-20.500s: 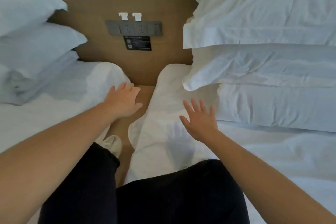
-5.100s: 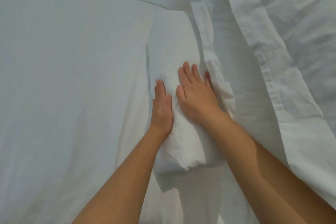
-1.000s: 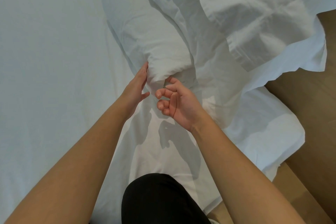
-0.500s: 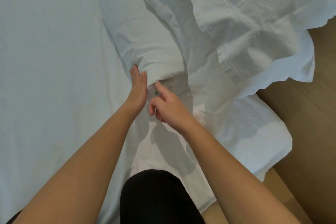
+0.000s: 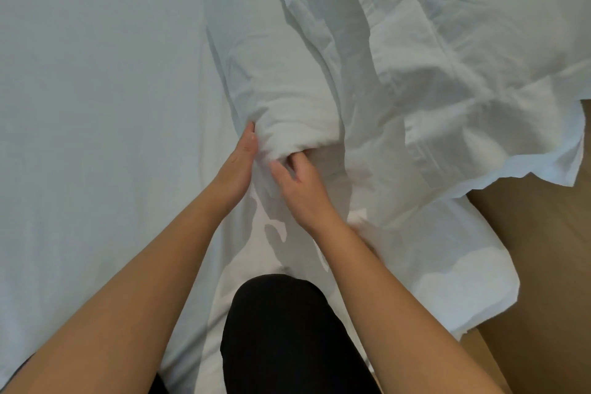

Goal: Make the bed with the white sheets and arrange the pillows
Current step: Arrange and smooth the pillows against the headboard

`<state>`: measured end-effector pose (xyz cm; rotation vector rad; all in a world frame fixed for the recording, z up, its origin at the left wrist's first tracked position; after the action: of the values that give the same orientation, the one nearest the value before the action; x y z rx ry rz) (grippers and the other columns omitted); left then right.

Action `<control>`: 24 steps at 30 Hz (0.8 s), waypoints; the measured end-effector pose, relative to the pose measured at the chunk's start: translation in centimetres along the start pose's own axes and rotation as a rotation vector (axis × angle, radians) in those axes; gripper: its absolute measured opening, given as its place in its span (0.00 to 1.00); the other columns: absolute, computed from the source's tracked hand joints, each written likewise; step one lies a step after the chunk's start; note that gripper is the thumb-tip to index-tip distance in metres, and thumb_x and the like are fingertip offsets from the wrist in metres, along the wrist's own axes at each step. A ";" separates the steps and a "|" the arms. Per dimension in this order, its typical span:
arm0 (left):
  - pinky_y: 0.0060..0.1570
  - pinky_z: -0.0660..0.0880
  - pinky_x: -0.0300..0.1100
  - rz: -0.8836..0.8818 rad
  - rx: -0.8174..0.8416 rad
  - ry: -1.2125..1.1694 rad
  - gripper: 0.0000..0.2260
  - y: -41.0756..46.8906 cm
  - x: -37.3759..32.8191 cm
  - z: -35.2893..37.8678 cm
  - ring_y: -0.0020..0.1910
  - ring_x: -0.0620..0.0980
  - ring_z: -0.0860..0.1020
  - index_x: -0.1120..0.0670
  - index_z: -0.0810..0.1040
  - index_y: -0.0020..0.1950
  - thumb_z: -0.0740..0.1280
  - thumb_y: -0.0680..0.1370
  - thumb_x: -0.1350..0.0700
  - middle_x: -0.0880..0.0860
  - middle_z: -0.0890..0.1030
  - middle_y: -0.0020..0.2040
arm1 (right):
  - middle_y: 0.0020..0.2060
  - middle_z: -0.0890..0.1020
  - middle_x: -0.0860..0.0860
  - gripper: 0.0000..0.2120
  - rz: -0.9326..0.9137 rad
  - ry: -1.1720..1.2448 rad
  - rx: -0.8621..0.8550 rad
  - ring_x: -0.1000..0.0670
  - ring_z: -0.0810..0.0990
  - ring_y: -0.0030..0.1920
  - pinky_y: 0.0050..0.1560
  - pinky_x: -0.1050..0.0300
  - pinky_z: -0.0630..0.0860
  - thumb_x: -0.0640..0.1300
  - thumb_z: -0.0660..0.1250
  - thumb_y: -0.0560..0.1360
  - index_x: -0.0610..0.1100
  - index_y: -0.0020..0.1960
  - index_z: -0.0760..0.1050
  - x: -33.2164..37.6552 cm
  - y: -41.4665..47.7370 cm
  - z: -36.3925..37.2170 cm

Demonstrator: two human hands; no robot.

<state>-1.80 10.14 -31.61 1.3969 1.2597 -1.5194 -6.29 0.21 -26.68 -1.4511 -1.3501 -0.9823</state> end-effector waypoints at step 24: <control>0.72 0.62 0.52 -0.103 0.060 -0.194 0.28 -2.0 1.3 0.2 0.73 0.38 0.63 0.38 0.58 0.77 0.47 0.78 0.32 0.35 0.63 0.74 | 0.38 0.82 0.53 0.13 0.308 0.508 -0.285 0.56 0.80 0.42 0.48 0.62 0.76 0.49 0.64 0.80 0.44 0.41 0.79 -0.8 -0.2 1.2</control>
<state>-3.94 10.58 -32.49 1.2040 1.1900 -1.7311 -6.61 1.11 -27.78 -1.4300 -0.6190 -1.2622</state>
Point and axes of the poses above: each hand's wrist, its own y-axis towards the middle knuckle, its own z-axis out of the palm, x = y × z, the point moved 10 cm from there along y, towards the middle knuckle
